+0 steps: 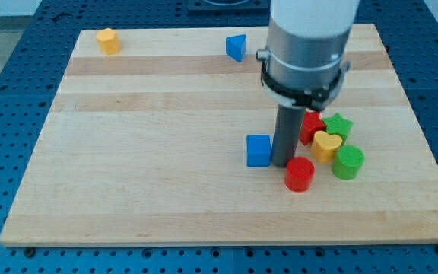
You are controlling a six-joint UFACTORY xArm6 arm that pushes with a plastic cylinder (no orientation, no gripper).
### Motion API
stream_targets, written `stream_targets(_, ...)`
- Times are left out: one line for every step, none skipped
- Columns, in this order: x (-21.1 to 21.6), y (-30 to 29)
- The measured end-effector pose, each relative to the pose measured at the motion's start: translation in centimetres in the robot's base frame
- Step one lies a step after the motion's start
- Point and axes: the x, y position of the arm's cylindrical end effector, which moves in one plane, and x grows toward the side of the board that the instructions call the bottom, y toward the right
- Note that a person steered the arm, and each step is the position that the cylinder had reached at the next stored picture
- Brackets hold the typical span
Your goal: Move your arm towards the blue cube
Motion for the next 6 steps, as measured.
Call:
stream_targets(1.3, 1.7)
stream_targets(-3.2, 1.3)
stream_targets(-8.4, 0.6)
stream_targets(-13.9, 0.1)
stream_targets(-17.2, -0.3)
stream_targets(-11.9, -1.9)
